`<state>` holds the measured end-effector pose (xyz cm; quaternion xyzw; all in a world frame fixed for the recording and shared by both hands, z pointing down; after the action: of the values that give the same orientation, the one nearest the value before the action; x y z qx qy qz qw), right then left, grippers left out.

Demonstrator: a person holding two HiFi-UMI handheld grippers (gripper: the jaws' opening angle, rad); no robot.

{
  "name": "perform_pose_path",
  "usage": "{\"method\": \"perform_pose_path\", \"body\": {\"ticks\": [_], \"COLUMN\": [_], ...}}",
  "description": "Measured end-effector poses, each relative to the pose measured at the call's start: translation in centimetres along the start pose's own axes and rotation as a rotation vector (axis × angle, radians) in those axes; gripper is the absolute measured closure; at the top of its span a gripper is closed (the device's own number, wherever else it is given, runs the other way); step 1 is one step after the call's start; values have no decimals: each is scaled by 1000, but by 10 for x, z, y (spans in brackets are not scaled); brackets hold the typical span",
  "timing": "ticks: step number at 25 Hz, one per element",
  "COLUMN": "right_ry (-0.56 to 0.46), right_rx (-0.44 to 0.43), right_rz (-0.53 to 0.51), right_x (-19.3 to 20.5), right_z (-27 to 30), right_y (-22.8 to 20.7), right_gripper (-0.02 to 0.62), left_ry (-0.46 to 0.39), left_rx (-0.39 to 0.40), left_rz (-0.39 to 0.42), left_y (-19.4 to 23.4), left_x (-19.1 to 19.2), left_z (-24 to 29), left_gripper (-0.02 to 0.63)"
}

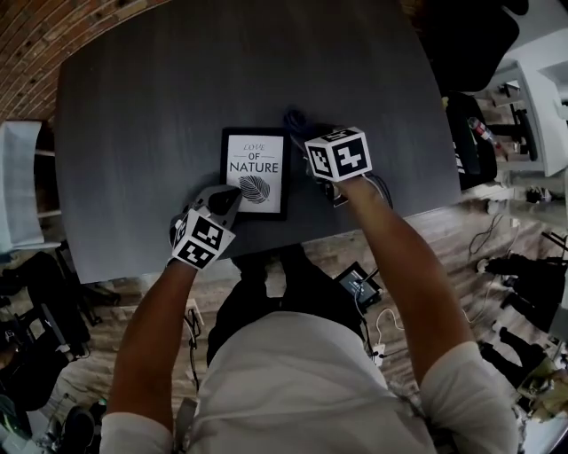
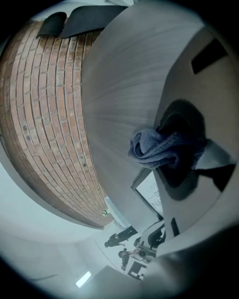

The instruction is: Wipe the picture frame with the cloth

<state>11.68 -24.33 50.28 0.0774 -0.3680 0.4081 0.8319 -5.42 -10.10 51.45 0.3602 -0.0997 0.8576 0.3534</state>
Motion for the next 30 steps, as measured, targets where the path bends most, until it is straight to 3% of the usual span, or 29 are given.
{"method": "perform_pose_path", "body": {"ticks": [6,30], "right_ry": [-25,-6], "right_rx": [10,-61], "right_rz": [86,149], "right_x": [8,58], "right_z": [-5,-35], "right_y": [9,63], "right_gripper": [474,476], "left_ry": [4,-12], "left_rx": [39,63], "left_rz": [28,61], "left_y": [1,0], "left_x": [-2,-1], "left_z": [1,1], "left_gripper": [598,600]}}
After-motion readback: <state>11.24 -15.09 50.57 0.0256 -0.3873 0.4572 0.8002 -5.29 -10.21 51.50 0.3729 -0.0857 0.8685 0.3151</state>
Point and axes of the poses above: the fingertips, and each gripper's own axes: z forward along the fingers, y to its left, x out of its underside, the point moved 5 cm from there along -z, backward along the fingers, and after that the axes turned 8 degrees about -z, right-handed, at the moved point
